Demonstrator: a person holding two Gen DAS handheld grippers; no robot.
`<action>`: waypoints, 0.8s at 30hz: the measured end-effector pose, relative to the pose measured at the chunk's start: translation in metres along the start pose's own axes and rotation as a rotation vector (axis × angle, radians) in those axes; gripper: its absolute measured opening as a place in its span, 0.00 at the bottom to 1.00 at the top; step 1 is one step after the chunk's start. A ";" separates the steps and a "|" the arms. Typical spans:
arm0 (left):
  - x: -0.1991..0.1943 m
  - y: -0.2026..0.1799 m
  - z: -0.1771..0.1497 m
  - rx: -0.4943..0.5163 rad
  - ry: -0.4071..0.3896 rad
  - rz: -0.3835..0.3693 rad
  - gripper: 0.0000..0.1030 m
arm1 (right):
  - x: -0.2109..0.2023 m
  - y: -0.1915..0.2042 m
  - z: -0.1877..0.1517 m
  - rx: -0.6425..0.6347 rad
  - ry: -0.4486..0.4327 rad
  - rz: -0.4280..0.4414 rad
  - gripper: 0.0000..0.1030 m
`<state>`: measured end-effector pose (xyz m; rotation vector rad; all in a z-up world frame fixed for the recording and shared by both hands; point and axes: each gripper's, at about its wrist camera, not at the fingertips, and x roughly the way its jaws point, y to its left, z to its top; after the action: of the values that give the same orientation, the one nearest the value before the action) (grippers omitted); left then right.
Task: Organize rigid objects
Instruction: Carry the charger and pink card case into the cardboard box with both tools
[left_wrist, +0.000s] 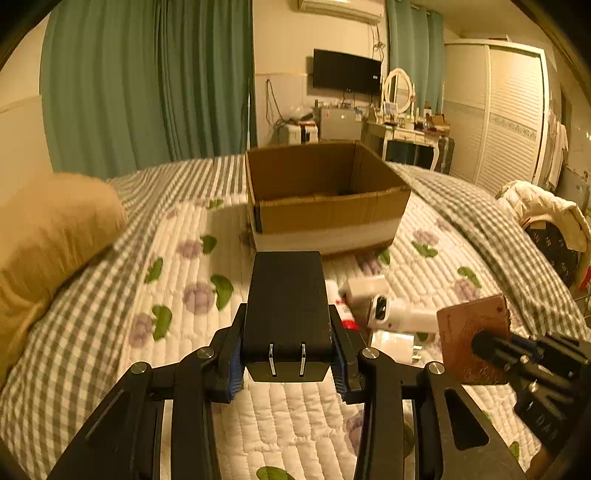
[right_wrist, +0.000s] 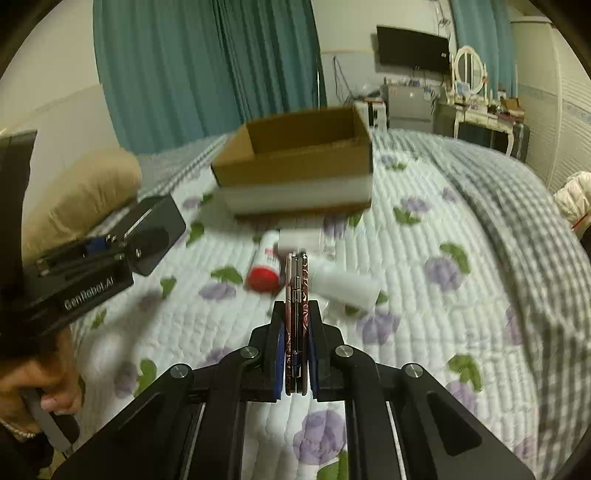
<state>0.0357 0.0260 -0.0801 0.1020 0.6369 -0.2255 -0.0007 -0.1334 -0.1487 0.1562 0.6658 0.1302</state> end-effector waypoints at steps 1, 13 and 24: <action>-0.002 0.000 0.002 -0.002 -0.007 0.001 0.37 | -0.004 -0.001 0.004 0.001 -0.015 0.002 0.10; -0.010 0.005 0.046 -0.032 -0.118 0.007 0.37 | -0.027 -0.001 0.063 -0.083 -0.183 -0.014 0.10; 0.010 0.003 0.089 -0.028 -0.179 -0.007 0.37 | -0.011 -0.006 0.120 -0.129 -0.274 -0.010 0.10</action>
<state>0.0957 0.0122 -0.0153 0.0522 0.4618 -0.2299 0.0665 -0.1530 -0.0499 0.0453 0.3835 0.1384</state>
